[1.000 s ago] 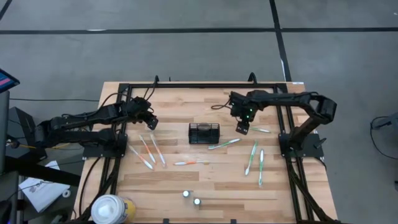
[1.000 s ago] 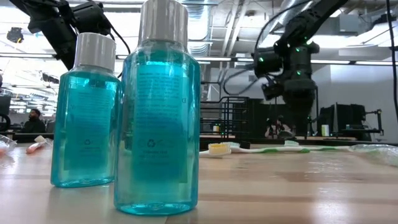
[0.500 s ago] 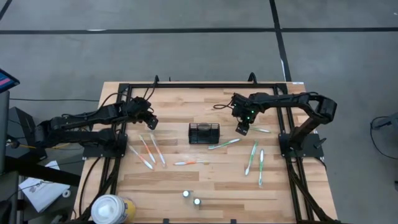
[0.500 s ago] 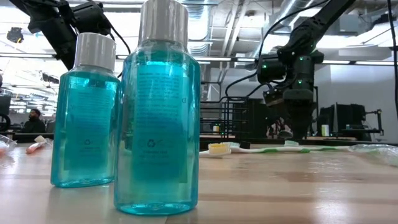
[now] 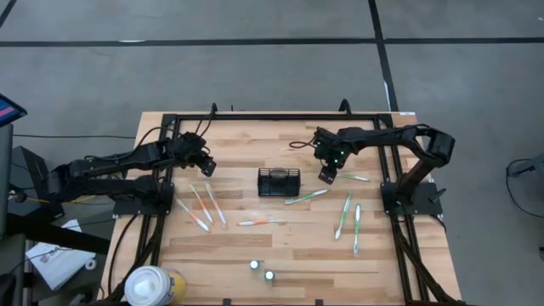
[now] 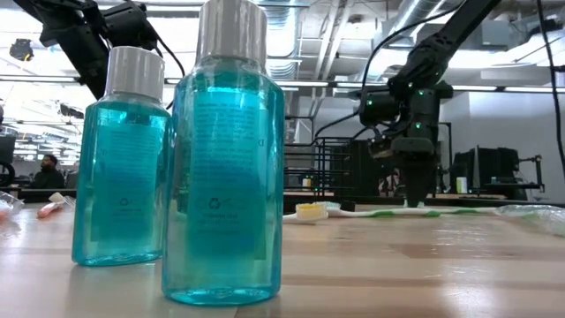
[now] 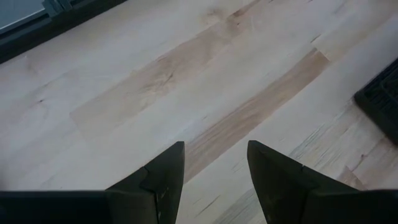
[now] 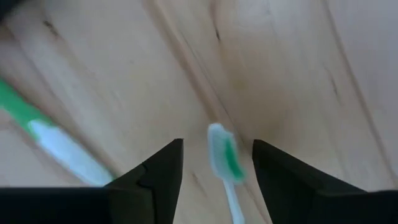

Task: Pick & Place toothbrushing station
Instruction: Put the green toothbrush into the wire organizer

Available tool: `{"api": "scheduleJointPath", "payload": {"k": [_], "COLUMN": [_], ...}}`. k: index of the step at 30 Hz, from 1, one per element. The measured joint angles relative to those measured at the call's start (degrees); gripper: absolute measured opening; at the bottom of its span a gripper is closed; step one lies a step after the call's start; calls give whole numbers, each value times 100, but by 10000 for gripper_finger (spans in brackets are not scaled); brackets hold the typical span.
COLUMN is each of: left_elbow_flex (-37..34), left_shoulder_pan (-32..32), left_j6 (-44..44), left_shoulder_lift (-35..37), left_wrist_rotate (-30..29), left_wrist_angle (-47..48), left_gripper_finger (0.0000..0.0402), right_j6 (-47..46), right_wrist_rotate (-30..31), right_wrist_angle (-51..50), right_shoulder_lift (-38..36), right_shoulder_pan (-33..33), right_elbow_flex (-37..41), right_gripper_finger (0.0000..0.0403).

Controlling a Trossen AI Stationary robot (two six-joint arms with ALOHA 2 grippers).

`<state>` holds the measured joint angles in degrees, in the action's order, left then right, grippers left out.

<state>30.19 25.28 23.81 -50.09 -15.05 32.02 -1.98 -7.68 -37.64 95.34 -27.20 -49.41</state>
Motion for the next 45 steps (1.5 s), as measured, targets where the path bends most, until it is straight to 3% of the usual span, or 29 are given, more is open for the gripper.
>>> {"api": "scheduleJointPath", "payload": {"k": [8,15,19,24,28,35,40,45], "left_elbow_flex": [-537,-779,-775,-769,-761,-76,747,1674], "left_shoulder_pan": [-6,-9,-9,-9,44,480,874,1432], "left_j6": [202,485,492,490,232,-463,-867,-1077], "left_shoulder_lift": [-1,0,1,27,27,23,23,23], "left_wrist_rotate": [158,203,203,404,442,772,972,1691], "left_wrist_angle": [-192,-654,-902,-2090,-3046,-3114,-3136,-3164], "left_gripper_finger": [170,170,170,170,170,170,170,170], "right_j6": [-225,-250,-254,-347,-347,-688,-1295,-1607], "right_wrist_rotate": [56,-41,-375,-773,-1048,-1316,-1257,-504], "right_wrist_angle": [108,245,336,286,196,77,1026,2632], "right_shoulder_lift": [243,299,342,329,325,318,229,-287], "right_shoulder_pan": [50,-211,-372,-450,-519,-718,-644,-238], "right_elbow_flex": [-31,-233,-380,-1005,-1906,-3850,-4956,-5137], "right_gripper_finger": [149,18,10,5,3,1,1,1]}}
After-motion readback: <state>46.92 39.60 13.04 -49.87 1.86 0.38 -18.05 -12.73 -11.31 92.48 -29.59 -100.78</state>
